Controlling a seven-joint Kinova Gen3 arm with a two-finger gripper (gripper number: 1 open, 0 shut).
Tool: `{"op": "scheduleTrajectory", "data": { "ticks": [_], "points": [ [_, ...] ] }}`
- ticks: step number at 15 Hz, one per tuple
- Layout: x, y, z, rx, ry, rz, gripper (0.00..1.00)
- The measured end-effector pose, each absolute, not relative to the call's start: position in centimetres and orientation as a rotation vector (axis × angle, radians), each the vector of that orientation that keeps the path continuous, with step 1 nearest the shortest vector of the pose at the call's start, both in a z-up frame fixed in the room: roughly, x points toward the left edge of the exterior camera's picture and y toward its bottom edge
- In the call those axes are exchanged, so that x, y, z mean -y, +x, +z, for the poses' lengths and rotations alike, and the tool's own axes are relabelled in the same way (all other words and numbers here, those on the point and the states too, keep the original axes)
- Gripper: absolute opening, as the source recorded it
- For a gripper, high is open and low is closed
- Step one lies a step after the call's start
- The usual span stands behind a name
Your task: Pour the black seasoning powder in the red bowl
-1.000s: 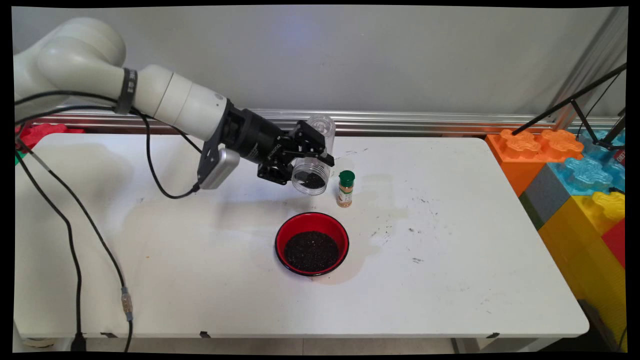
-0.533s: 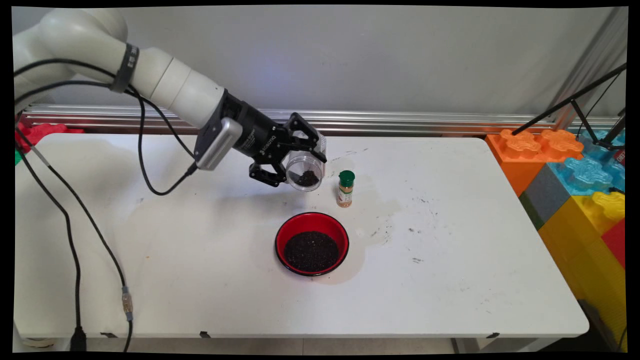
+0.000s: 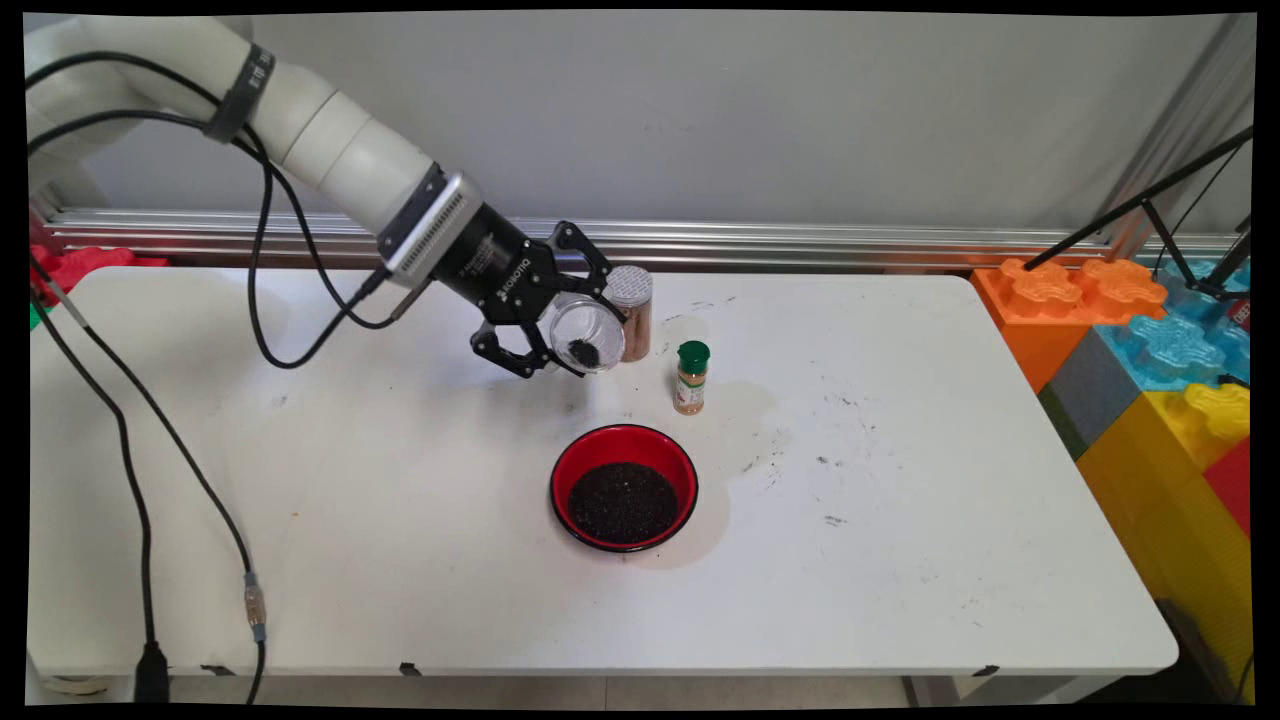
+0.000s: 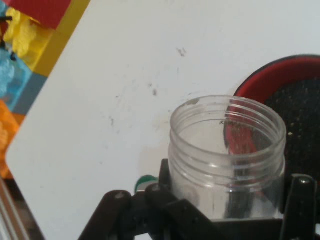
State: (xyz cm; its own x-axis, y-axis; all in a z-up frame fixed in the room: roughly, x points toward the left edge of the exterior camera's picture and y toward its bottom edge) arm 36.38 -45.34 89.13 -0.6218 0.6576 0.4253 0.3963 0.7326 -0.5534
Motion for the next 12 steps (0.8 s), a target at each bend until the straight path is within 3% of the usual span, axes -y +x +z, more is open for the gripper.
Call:
{"op": "scheduleTrajectory", "data": {
  "ticks": [12],
  "points": [
    [46.6, 39.5, 89.5, 2.322, -0.360, 0.254, 0.00]
  ]
}}
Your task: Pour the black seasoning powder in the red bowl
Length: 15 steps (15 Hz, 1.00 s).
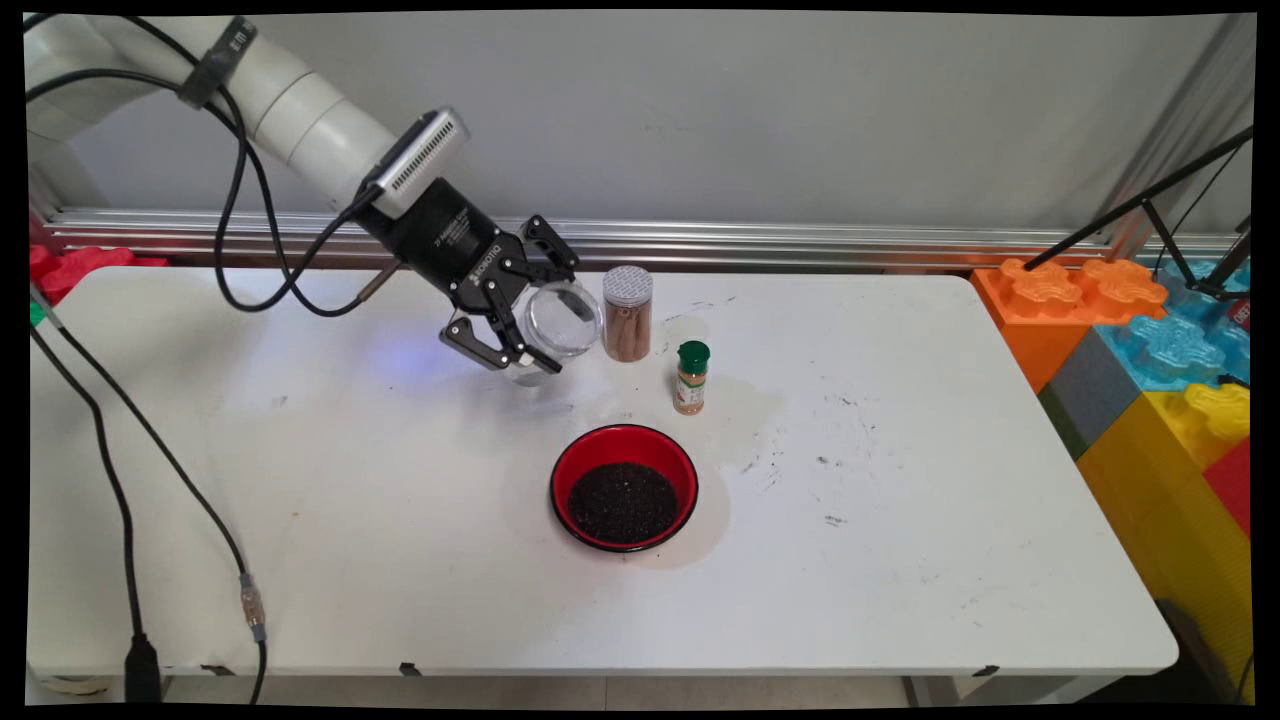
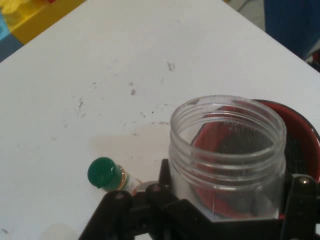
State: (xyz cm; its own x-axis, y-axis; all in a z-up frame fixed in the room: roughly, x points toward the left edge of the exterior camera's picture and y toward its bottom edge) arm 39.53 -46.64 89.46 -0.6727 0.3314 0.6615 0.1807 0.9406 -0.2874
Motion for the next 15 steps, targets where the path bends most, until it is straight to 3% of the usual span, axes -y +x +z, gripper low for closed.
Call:
{"op": "scheduleTrajectory", "data": {
  "ticks": [15],
  "points": [
    [50.2, 42.8, 86.0, 2.182, 0.128, 0.144, 0.00]
  ]
}}
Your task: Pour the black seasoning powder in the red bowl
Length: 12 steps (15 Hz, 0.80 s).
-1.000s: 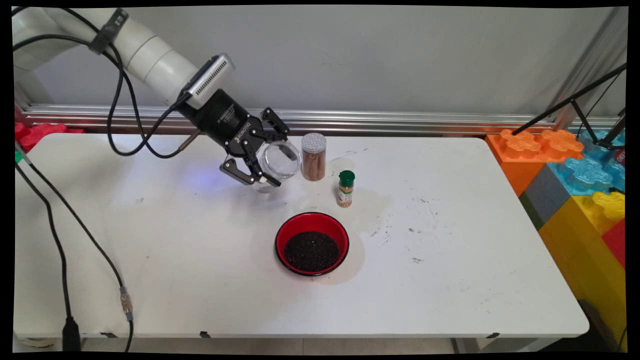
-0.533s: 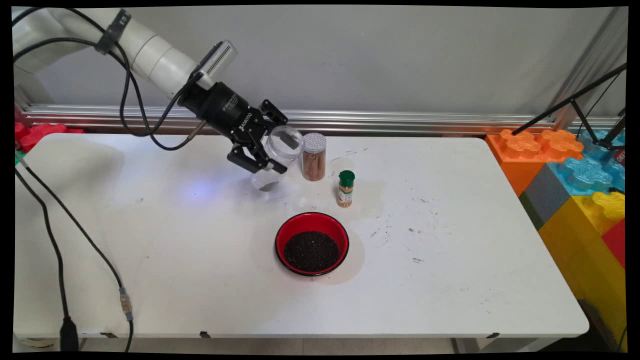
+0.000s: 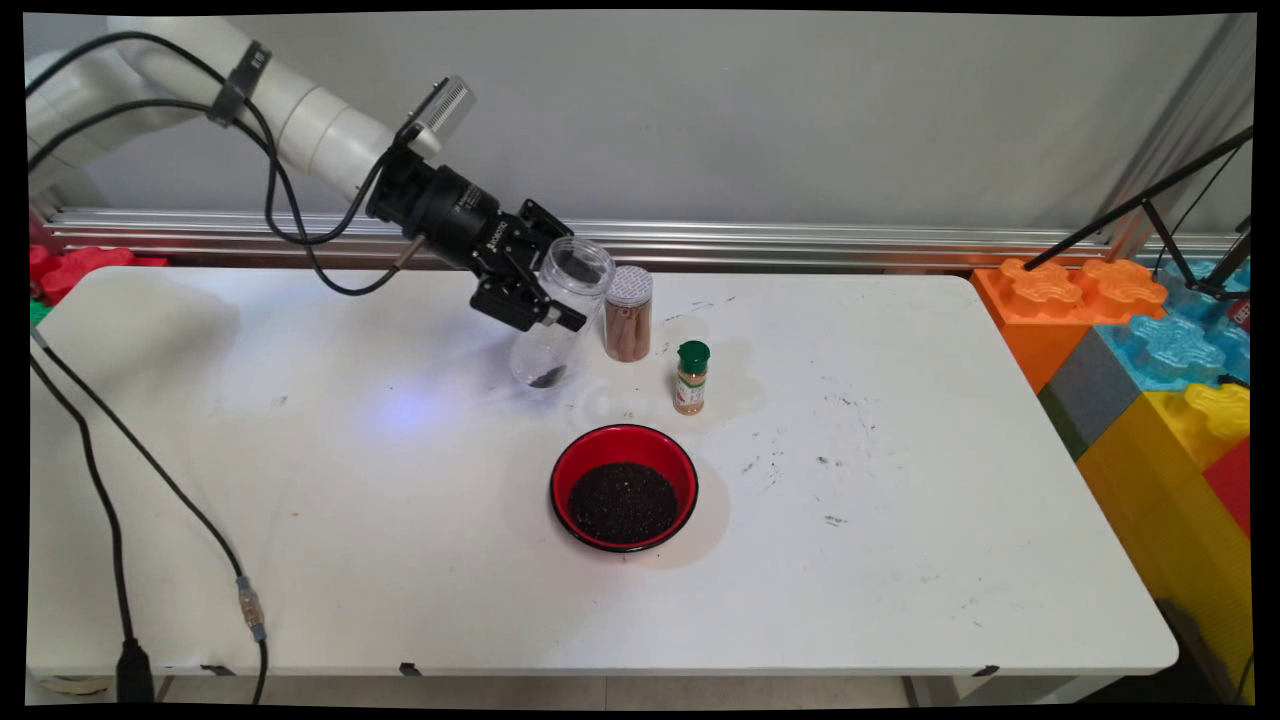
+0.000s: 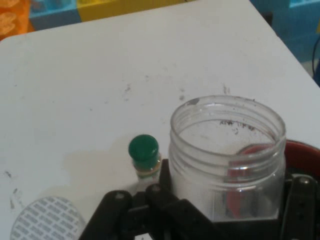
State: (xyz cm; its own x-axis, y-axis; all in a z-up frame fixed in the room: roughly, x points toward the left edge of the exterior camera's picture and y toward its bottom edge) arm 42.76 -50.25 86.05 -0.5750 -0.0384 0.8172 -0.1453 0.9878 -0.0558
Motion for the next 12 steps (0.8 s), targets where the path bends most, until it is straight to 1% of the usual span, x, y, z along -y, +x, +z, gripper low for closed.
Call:
{"op": "scheduleTrajectory", "data": {
  "ticks": [7, 12],
  "points": [
    [51.5, 42.8, 83.1, 2.060, 0.277, 0.134, 0.00],
    [51.9, 42.7, 80.4, 1.982, 0.350, 0.125, 0.00]
  ]
}}
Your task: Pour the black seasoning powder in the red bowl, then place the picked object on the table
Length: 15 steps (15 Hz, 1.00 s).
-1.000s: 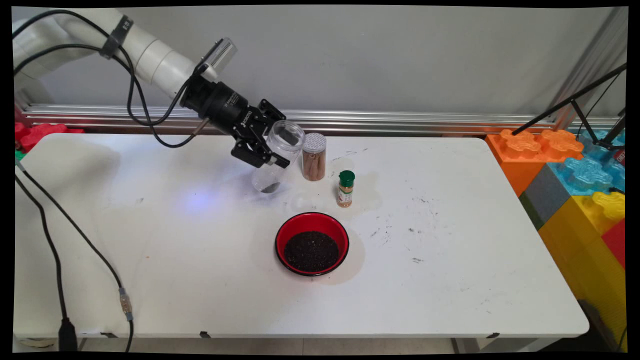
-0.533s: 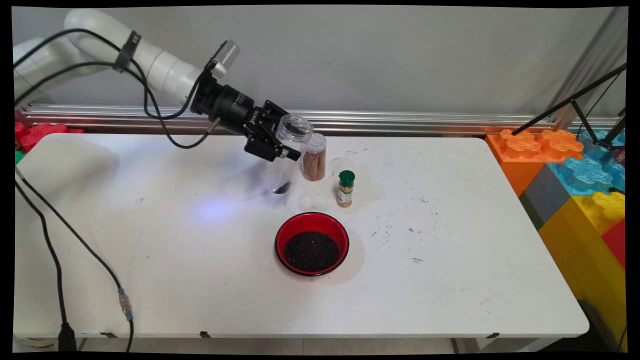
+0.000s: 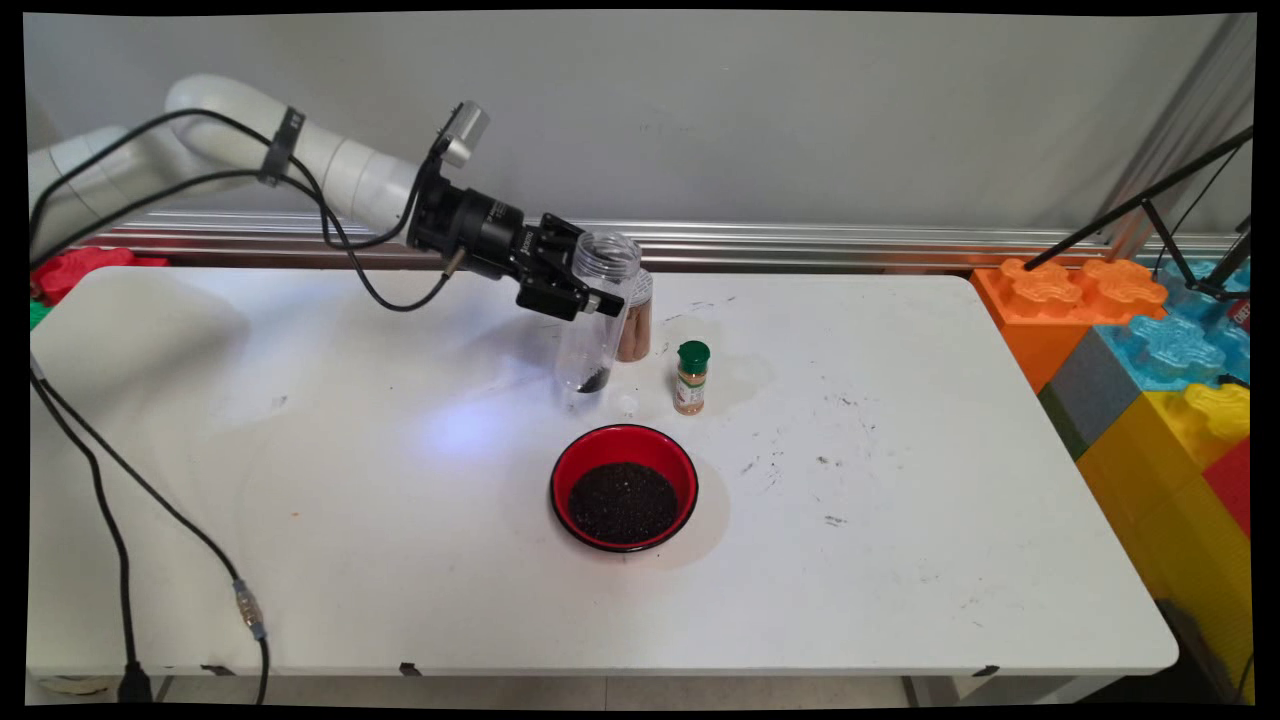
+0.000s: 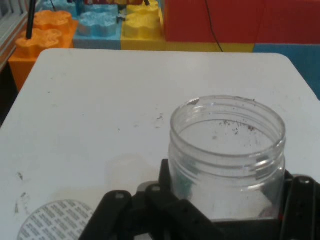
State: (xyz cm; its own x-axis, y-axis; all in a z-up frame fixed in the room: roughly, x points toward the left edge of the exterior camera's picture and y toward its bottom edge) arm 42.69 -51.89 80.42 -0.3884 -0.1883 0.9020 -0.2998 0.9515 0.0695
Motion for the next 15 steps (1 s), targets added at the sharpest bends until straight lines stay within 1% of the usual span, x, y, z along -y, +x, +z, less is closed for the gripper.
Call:
{"op": "scheduleTrajectory", "data": {
  "ticks": [8, 15],
  "points": [
    [52.4, 42.6, 76.2, 1.907, 0.363, 0.136, 0.00],
    [52.4, 42.1, 73.9, 1.870, 0.344, 0.155, 0.00]
  ]
}}
